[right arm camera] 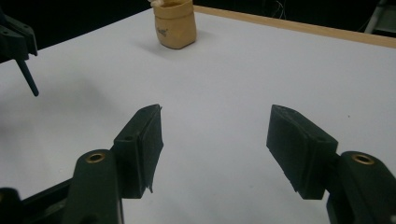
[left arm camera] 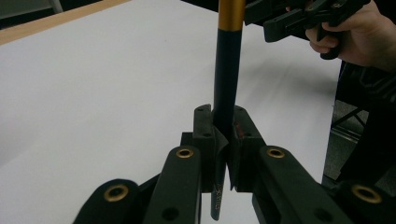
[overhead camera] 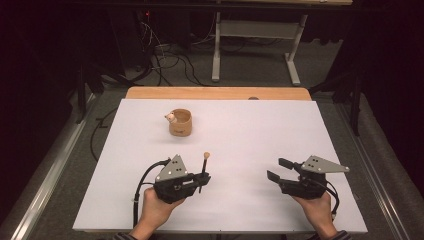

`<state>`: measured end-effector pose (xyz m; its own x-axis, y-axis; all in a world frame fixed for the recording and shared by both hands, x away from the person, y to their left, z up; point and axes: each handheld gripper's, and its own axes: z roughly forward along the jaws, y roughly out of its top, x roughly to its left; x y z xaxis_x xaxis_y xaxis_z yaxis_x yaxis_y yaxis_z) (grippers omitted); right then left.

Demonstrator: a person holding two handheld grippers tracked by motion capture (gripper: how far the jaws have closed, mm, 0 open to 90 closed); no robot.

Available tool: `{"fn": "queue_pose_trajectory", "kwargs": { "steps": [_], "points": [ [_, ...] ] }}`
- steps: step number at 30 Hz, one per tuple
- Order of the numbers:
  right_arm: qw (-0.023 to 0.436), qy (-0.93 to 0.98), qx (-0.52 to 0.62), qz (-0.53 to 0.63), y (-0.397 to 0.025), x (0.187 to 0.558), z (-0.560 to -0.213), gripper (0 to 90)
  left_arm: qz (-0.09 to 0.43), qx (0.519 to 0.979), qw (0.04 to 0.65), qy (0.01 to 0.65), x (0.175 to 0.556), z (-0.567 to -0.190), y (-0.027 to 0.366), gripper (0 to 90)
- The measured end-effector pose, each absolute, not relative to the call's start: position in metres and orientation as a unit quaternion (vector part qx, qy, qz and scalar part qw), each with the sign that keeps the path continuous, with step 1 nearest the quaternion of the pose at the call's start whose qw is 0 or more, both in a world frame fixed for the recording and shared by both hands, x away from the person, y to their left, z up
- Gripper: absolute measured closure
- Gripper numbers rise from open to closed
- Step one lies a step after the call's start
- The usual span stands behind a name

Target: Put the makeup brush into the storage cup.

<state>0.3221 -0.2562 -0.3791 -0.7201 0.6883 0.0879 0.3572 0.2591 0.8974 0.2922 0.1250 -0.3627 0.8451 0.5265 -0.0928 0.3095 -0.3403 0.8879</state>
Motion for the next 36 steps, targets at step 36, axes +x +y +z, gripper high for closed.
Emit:
{"fn": "queue_pose_trajectory", "kwargs": {
  "steps": [36],
  "points": [
    [0.213,0.769,0.367,0.477,-0.269,0.325,-0.404,37.3,0.142,0.771,0.548,0.291,0.296,-0.349,0.154,83.7]
  ]
}}
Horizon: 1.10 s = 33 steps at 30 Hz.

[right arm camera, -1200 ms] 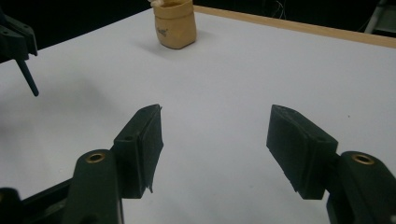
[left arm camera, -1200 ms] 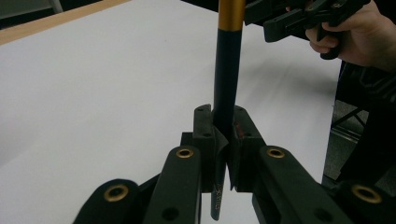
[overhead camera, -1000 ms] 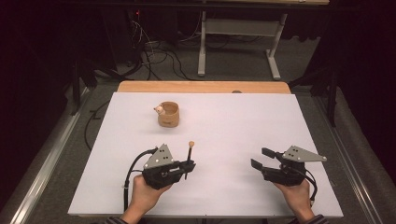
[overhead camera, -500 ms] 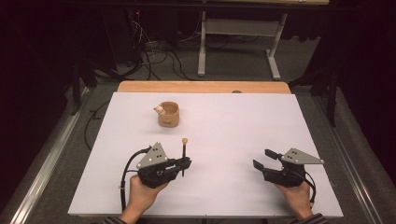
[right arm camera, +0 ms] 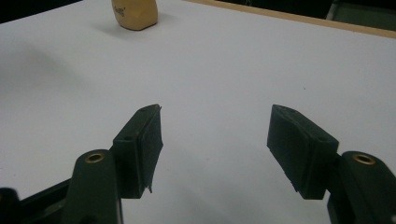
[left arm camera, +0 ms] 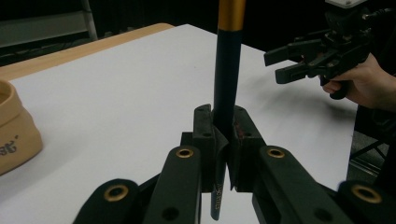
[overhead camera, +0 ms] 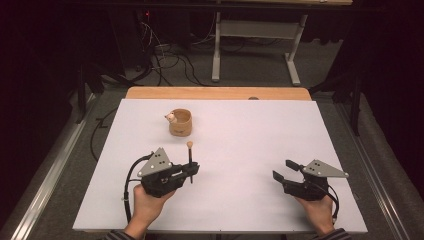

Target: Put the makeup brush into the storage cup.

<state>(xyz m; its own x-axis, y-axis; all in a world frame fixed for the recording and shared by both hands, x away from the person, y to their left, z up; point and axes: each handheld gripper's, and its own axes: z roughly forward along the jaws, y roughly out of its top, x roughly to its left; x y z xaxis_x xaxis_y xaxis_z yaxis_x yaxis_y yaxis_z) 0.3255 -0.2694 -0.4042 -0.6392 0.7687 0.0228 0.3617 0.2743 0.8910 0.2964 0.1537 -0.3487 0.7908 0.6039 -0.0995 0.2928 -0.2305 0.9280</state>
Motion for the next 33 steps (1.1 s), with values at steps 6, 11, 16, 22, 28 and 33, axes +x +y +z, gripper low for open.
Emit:
{"fn": "queue_pose_trajectory", "kwargs": {
  "steps": [6,11,16,22,28,33],
  "points": [
    [0.210,0.768,0.373,0.476,-0.270,0.326,-0.405,37.3,0.147,0.763,0.552,0.303,0.305,-0.344,0.162,83.7],
    [0.210,0.768,0.371,0.478,-0.270,0.326,-0.405,37.3,0.150,0.757,0.553,0.313,0.312,-0.341,0.167,83.7],
    [0.210,0.769,0.370,0.478,-0.270,0.326,-0.405,37.3,0.154,0.754,0.553,0.319,0.318,-0.340,0.170,83.7],
    [0.208,0.769,0.369,0.478,-0.270,0.326,-0.406,37.3,0.157,0.751,0.551,0.328,0.326,-0.337,0.173,83.7],
    [0.204,0.770,0.372,0.476,-0.269,0.326,-0.406,37.4,0.165,0.751,0.546,0.333,0.333,-0.334,0.174,83.7],
    [0.205,0.770,0.371,0.476,-0.269,0.326,-0.406,37.4,0.167,0.749,0.545,0.339,0.341,-0.332,0.176,83.7]
  ]
}}
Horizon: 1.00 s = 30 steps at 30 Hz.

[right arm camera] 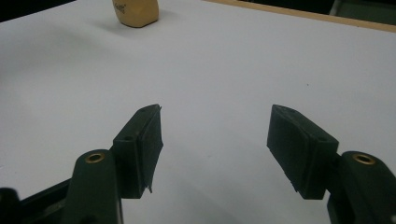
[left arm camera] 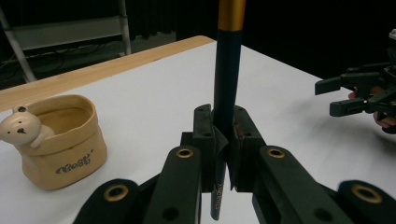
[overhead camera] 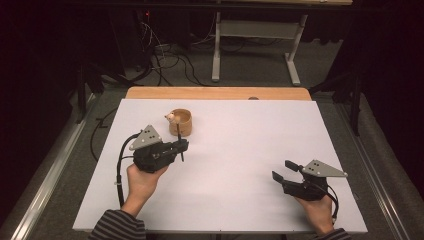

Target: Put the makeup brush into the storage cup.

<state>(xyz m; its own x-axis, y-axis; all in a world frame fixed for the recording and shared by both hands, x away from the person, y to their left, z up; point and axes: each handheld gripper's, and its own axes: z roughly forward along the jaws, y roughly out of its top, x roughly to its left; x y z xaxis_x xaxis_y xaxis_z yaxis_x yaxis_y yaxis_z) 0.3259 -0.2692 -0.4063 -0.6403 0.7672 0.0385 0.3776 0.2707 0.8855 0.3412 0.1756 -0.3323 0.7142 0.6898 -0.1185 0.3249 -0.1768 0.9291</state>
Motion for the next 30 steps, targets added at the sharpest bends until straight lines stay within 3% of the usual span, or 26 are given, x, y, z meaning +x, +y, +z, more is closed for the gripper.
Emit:
{"fn": "queue_pose_trajectory", "kwargs": {
  "steps": [30],
  "points": [
    [0.204,0.770,0.372,0.476,-0.269,0.327,-0.407,37.1,0.193,0.740,0.529,0.367,0.384,-0.323,0.179,83.7]
  ]
}}
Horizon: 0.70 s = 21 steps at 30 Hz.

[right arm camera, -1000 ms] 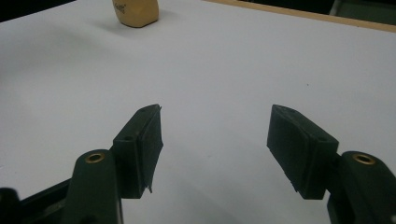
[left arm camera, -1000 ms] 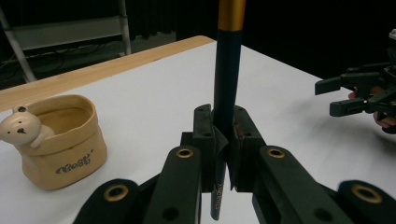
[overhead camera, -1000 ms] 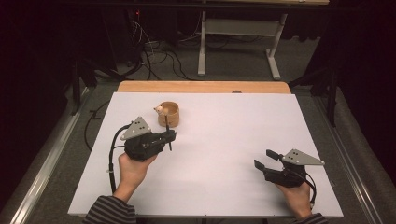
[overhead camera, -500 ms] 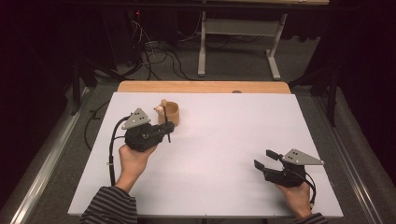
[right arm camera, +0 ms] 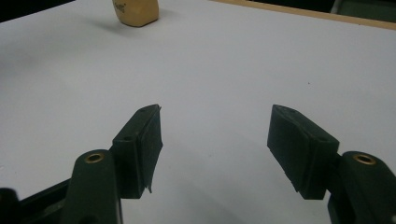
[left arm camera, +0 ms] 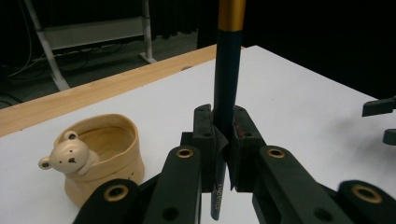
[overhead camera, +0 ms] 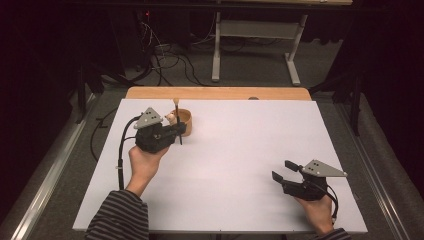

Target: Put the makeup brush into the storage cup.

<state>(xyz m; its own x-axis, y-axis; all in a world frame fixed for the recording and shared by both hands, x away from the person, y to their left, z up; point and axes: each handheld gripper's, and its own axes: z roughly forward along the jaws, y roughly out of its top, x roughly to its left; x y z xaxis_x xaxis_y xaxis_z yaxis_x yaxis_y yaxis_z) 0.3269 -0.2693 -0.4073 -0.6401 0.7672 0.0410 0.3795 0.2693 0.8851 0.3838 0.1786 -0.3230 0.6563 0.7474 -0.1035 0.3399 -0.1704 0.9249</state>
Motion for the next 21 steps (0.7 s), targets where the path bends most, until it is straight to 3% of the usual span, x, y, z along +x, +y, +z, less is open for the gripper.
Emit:
{"fn": "queue_pose_trajectory", "kwargs": {
  "steps": [21],
  "points": [
    [0.202,0.772,0.372,0.474,-0.267,0.328,-0.408,36.8,0.215,0.732,0.509,0.398,0.416,-0.324,0.185,83.7]
  ]
}}
